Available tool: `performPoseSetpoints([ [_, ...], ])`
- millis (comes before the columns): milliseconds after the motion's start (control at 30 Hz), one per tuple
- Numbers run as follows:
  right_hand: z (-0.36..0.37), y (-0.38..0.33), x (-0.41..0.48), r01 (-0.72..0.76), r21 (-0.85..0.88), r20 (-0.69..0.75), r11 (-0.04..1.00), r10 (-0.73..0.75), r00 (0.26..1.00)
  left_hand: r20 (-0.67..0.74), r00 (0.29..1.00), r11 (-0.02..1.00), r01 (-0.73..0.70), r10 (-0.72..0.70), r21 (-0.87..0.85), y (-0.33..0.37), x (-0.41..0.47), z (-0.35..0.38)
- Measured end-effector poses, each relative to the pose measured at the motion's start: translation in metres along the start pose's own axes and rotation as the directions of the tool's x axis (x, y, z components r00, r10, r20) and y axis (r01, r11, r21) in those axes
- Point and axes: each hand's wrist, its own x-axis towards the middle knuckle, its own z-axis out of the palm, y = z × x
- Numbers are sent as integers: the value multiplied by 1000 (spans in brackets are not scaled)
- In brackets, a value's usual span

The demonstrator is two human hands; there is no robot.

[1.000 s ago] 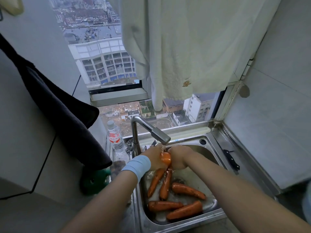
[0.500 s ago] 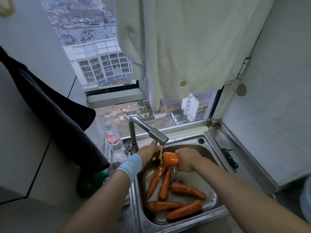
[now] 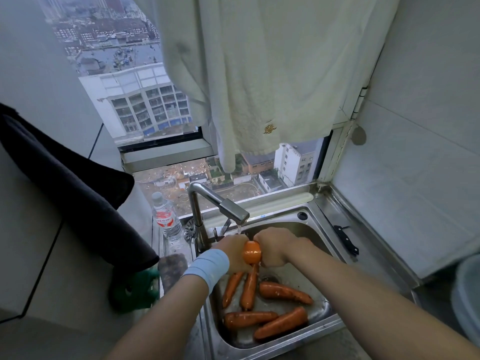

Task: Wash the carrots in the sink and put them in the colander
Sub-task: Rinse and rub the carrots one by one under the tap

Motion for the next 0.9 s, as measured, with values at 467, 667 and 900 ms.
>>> performPoseSetpoints([
  [467,5,-29,13,86,-110,-299,990,-115,947,-11,994,991,112,-111,76,-13,-12,-31],
  [667,-5,-30,16,37,58,-50,998,-34,998,-212,977,954,75,-12,290,-3,-12,-20],
  [900,11,-43,20,28,-244,-451,969,-139,882,77,982,985,173,-171,-15,-20,-14,-36],
])
